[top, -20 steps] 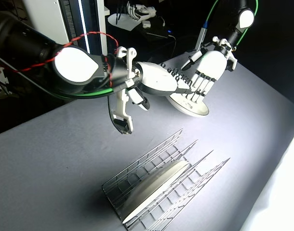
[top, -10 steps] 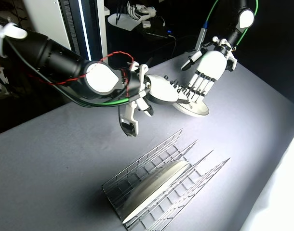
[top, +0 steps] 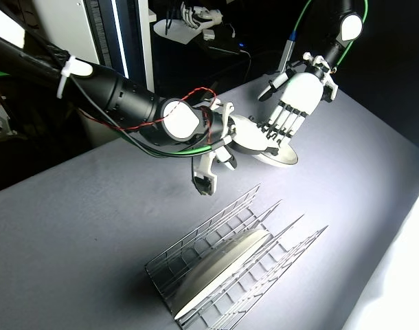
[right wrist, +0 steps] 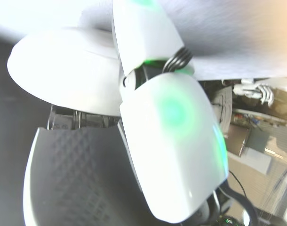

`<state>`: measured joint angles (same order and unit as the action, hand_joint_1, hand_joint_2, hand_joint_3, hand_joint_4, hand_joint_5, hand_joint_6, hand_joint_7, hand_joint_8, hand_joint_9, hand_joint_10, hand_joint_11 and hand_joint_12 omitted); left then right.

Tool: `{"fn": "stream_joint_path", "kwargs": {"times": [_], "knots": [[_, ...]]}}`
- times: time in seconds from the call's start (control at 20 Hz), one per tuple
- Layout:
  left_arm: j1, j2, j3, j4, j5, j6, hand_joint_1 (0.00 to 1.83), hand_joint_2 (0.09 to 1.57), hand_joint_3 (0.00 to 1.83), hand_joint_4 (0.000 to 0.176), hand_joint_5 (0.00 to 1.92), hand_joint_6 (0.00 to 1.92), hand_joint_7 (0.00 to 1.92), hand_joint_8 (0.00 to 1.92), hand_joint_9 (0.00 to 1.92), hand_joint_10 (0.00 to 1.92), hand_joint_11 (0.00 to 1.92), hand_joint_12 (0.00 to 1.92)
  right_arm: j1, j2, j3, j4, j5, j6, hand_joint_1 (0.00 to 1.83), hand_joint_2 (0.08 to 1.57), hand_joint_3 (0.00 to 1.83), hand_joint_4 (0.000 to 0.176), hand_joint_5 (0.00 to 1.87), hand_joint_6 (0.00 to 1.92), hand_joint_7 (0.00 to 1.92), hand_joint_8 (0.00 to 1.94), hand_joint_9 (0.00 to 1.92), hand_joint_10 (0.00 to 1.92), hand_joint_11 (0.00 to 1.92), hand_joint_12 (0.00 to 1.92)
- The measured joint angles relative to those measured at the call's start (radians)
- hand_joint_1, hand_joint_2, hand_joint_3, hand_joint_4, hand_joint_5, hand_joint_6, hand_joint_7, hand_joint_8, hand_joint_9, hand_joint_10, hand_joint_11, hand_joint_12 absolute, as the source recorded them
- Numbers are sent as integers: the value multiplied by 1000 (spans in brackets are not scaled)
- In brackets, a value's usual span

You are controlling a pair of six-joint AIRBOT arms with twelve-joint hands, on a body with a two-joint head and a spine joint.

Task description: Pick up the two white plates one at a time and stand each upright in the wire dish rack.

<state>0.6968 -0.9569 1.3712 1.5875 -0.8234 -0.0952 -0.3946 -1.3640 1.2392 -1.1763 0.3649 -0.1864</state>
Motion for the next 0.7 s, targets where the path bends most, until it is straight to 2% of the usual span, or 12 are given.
{"fn": "stream_joint_path", "kwargs": {"times": [0.1,0.15,0.2,0.25,0.3,0.35,0.45,0.5,0.55,0.6,0.65,0.7], "knots": [[0,0,0,0,0,0,0,1299,41,0,0,0,0,0,0,0,0,0,2,-16,6,11,-5,0,1589,1107,6,0,0,0,0,0,39,9,0,686],[0,-1,0,0,0,0,0,1298,38,0,0,0,0,0,0,0,0,0,2,-18,6,13,-6,0,1646,1092,0,0,67,5,69,1,151,20,18,966],[0,-1,0,0,0,0,0,1298,38,0,0,0,0,0,0,0,0,0,2,-22,8,13,-7,0,1646,1092,0,0,67,5,69,1,151,20,18,966],[0,-1,0,0,0,0,0,1300,36,0,0,0,0,0,0,0,0,0,2,-24,8,14,-7,0,1682,1120,8,0,132,13,134,6,226,28,71,1131],[0,-1,0,0,0,0,0,1299,31,0,0,0,0,0,0,0,0,0,3,-29,8,16,-10,0,1802,1149,9,0,233,26,237,17,390,60,437,1601],[0,-1,0,-3,0,-3,0,1296,27,0,0,0,0,0,0,0,0,0,3,-34,8,21,-7,-8,1830,1159,0,0,316,16,320,6,493,46,514,1703],[0,-1,2,-3,-1,-5,0,1299,27,0,0,0,0,0,0,0,0,0,10,-34,8,24,0,-12,1831,1167,0,0,397,19,398,8,549,43,505,1718],[0,-1,2,-3,0,-5,0,1311,29,0,0,0,0,0,0,0,0,0,8,-37,8,23,-2,-13,1782,1197,2,0,597,37,631,32,501,1217,568,1845],[0,-1,2,-3,-1,-5,0,1300,23,0,0,0,0,0,0,0,0,0,8,-39,8,24,-3,-13,1764,1182,2,0,698,43,772,36,578,1346,571,1875],[0,-1,4,-3,-1,-5,0,1299,21,0,0,0,0,0,0,0,0,0,8,-39,8,27,-2,-13,1757,1170,4,0,764,37,836,24,604,1354,599,1847],[0,-1,4,-3,-1,-6,0,1300,21,0,0,0,0,0,0,0,0,0,5,-38,8,35,1,-13,1526,1209,5,0,627,1158,744,911,696,1377,717,1770],[0,-1,4,-2,-1,-6,0,1295,17,0,0,0,0,0,0,0,0,0,5,-37,8,36,3,-12,1482,1210,0,0,631,1347,767,1065,719,1366,736,1745]]}}
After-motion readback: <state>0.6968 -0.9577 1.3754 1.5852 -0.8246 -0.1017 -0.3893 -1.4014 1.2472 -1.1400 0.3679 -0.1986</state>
